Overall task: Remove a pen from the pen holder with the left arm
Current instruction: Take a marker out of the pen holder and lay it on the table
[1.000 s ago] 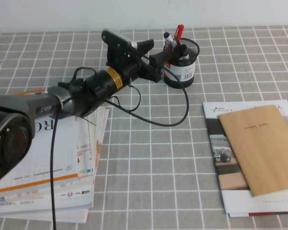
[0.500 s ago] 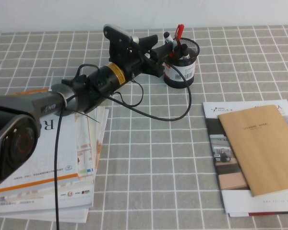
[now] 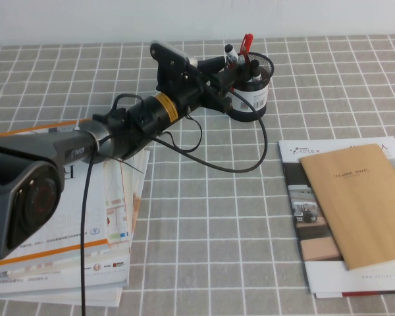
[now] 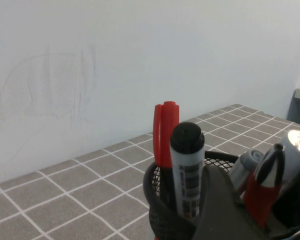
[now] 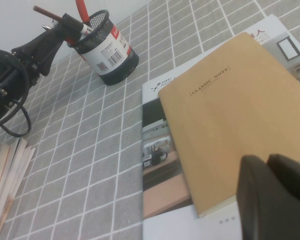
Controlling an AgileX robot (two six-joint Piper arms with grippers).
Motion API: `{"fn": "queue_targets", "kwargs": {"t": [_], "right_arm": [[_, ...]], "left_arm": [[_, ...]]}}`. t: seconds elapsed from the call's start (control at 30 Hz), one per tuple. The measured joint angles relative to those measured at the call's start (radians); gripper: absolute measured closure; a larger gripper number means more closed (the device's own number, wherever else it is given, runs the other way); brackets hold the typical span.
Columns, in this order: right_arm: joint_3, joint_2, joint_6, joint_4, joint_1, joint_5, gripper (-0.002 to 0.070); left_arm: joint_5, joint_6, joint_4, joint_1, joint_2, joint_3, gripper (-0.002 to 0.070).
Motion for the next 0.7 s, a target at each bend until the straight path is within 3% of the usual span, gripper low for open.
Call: {"fn": "queue_targets", "kwargs": {"t": [0.7], "right_arm": [[0.0,0.0,-0.001,0.0,0.0,0.0,0.0689]], "left_arm": [[-0.006,0.0,-0.049,0.0,0.005,0.0,0.0445]]}}
